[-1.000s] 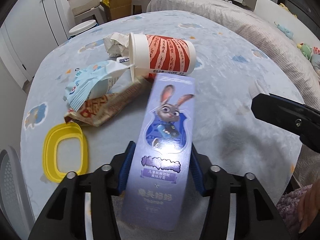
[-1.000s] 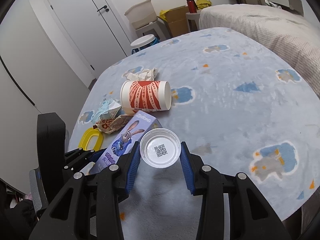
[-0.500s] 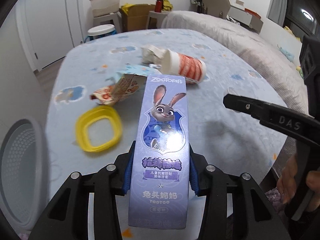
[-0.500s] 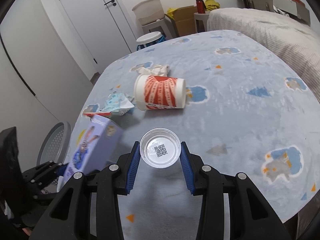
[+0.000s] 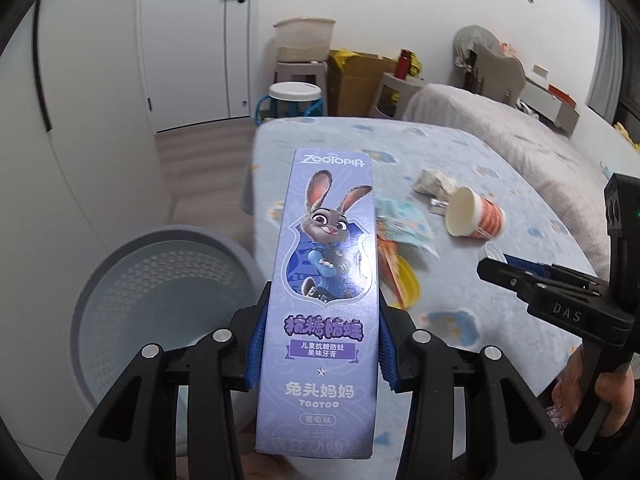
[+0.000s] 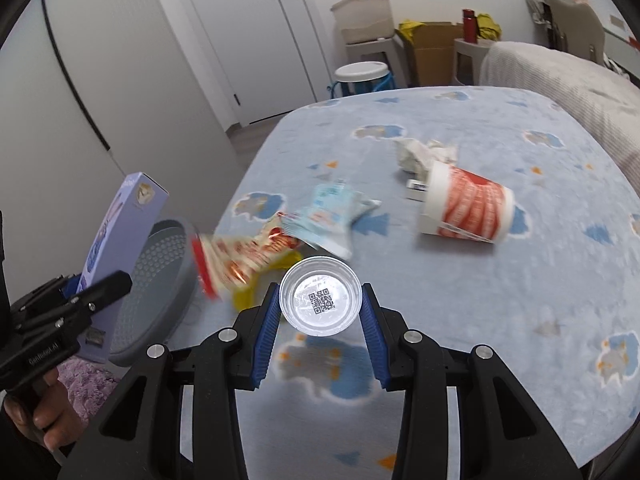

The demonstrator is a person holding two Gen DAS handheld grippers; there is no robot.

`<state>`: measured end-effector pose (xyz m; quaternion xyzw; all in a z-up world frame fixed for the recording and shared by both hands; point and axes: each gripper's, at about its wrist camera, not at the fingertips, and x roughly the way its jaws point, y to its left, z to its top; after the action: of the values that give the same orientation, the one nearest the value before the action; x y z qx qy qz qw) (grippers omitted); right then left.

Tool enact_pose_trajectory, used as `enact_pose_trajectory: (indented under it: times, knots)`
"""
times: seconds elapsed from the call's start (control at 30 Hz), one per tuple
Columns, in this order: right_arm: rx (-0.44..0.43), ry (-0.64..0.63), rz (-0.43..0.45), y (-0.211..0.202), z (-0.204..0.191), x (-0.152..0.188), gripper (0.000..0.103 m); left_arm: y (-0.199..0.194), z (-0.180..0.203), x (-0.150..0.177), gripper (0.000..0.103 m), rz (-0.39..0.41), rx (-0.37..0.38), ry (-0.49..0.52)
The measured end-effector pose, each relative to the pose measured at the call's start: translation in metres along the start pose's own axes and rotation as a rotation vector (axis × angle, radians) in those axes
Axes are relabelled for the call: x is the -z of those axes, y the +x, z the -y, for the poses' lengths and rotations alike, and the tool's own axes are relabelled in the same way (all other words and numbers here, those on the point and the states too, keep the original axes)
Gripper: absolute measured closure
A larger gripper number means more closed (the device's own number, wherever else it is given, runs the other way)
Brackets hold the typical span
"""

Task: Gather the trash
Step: 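Carry box and cap over the wastebasket and open both grippers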

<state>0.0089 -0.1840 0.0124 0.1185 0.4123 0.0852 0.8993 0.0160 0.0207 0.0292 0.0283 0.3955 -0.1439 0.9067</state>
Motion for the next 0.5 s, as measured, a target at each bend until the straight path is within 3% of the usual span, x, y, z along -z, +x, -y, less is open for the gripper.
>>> enact_pose_trajectory:
  times: [0.5]
  knots:
    - [-0.143, -0.160, -0.044, 0.047, -0.113, -0.026, 0.064, 0.011, -0.092, 0.011, 0.060, 0.007, -0.177, -0.143]
